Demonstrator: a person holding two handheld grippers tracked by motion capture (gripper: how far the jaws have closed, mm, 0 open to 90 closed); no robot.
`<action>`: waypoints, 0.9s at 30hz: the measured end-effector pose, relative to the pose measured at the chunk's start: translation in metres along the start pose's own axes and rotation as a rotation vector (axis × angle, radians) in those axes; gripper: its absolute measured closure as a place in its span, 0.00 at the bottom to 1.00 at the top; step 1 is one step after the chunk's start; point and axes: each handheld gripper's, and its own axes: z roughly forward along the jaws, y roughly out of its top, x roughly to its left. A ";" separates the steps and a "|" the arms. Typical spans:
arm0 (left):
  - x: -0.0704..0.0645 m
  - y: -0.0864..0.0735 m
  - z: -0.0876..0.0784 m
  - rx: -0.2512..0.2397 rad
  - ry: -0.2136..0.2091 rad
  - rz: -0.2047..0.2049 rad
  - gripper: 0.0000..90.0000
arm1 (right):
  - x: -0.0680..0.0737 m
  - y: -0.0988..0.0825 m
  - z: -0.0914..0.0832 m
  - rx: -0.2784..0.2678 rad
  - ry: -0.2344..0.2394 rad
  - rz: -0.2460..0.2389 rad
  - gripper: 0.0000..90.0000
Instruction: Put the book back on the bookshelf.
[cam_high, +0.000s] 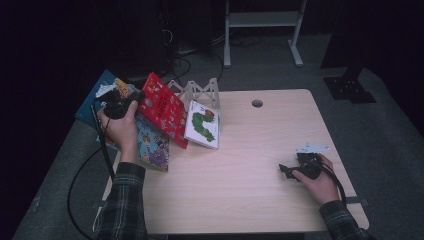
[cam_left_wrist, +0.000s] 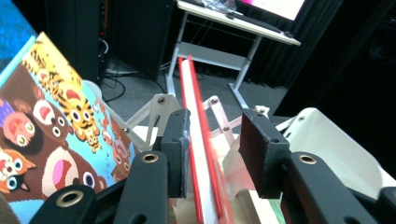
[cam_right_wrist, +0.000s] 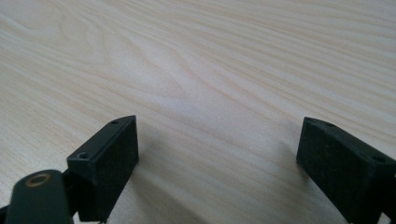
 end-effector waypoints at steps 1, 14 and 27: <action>-0.001 0.001 -0.002 0.009 0.001 0.006 0.69 | 0.000 0.000 0.000 0.000 0.000 0.001 0.13; -0.021 -0.004 -0.020 0.075 -0.080 0.083 0.60 | 0.000 0.000 0.000 0.000 0.000 0.000 0.13; -0.056 -0.025 -0.030 0.154 -0.160 0.184 0.41 | 0.000 0.000 0.000 0.000 -0.003 0.002 0.13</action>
